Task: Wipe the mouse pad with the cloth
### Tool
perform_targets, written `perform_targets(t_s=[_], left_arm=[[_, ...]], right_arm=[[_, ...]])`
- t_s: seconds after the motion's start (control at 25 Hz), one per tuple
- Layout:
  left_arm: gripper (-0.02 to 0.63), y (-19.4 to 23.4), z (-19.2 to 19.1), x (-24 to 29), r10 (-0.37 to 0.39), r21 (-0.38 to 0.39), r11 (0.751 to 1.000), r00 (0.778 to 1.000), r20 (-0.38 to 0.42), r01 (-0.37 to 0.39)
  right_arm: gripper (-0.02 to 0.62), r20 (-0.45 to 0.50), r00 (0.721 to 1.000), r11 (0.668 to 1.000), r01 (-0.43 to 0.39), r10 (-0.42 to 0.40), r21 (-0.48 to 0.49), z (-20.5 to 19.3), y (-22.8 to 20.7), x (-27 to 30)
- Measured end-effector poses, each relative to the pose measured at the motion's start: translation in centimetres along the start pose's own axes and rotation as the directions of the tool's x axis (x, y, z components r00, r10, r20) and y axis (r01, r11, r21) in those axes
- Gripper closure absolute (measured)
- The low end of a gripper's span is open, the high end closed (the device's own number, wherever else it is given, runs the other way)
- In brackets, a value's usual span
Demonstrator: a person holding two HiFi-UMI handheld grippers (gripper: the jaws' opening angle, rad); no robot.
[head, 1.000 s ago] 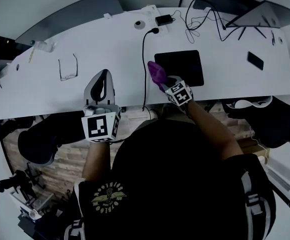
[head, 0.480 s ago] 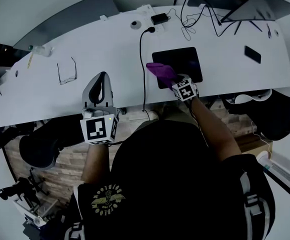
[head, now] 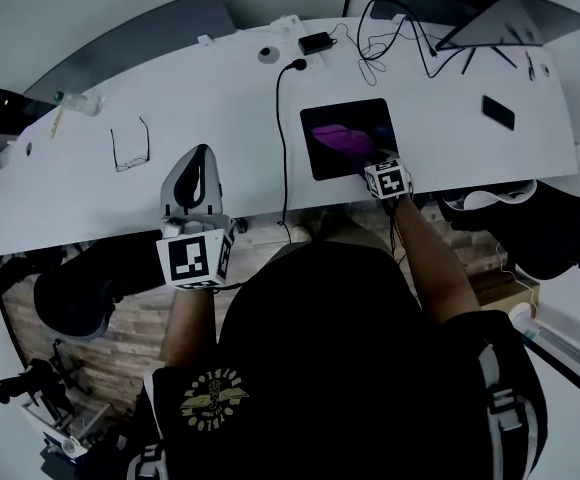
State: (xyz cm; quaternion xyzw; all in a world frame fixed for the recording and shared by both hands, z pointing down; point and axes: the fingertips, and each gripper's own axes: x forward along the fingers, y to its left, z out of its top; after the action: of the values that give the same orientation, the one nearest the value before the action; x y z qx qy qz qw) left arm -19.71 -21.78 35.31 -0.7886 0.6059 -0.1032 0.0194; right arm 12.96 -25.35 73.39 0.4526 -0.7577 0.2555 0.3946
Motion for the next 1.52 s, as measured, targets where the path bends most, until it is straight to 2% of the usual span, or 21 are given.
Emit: perform_targets(t_s=[0.28, 0.44, 0.56, 0.64, 0.76, 0.84, 0.92, 1.04, 1.24, 1.52], left_arm=[[0.604, -0.2, 0.4, 0.2, -0.003, -0.004, 1.000, 1.000, 0.007, 0.003], [0.604, -0.4, 0.8, 0.2, -0.009, -0.014, 1.000, 1.000, 0.012, 0.009], [0.604, -0.5, 0.9, 0.2, -0.015, -0.029, 0.999, 0.999, 0.029, 0.016], [0.604, -0.7, 1.2, 0.2, -0.023, -0.035, 0.999, 0.999, 0.038, 0.024], [0.604, -0.9, 1.7, 0.3, -0.040, -0.038, 0.998, 0.998, 0.048, 0.042], [0.604, -0.9, 2.3, 0.4, -0.051, -0.039, 0.998, 0.997, 0.062, 0.053], [0.604, -0.8, 2.9, 0.5, -0.056, -0.040, 0.997, 0.995, 0.080, 0.059], [0.604, -0.7, 3.6, 0.3, -0.062, -0.048, 0.997, 0.993, 0.101, 0.067], [0.604, -0.5, 4.5, -0.5, -0.070, -0.053, 0.996, 0.990, 0.119, 0.077], [0.604, -2.5, 6.7, -1.5, -0.106, -0.041, 0.993, 0.982, 0.155, 0.114]], right_arm=[[0.497, -0.019, 0.995, 0.990, 0.104, -0.103, 0.100, -2.0, -5.9, -1.2], [0.497, -0.043, 0.986, 0.972, 0.166, -0.161, 0.166, -3.4, -8.7, -2.1], [0.497, -0.039, 0.984, 0.954, 0.180, -0.175, 0.241, -4.2, -10.0, -2.5], [0.497, 0.013, 0.985, 0.953, 0.161, -0.170, 0.255, -3.7, -10.1, -3.4], [0.499, 0.171, 0.975, 0.968, 0.098, -0.140, 0.230, -0.3, -8.8, -6.4], [0.500, 0.297, 0.949, 0.975, 0.045, -0.110, 0.216, 2.6, -7.6, -9.2], [0.500, 0.411, 0.908, 0.979, -0.001, -0.085, 0.205, 5.2, -6.4, -12.5], [0.500, 0.531, 0.844, 0.982, -0.035, -0.070, 0.187, 8.3, -4.9, -17.6], [0.500, 0.648, 0.758, 0.984, -0.052, -0.071, 0.169, 12.1, -2.5, -25.3], [0.502, 0.752, 0.655, 0.996, 0.017, -0.074, 0.084, 15.8, 0.0, -35.6]])
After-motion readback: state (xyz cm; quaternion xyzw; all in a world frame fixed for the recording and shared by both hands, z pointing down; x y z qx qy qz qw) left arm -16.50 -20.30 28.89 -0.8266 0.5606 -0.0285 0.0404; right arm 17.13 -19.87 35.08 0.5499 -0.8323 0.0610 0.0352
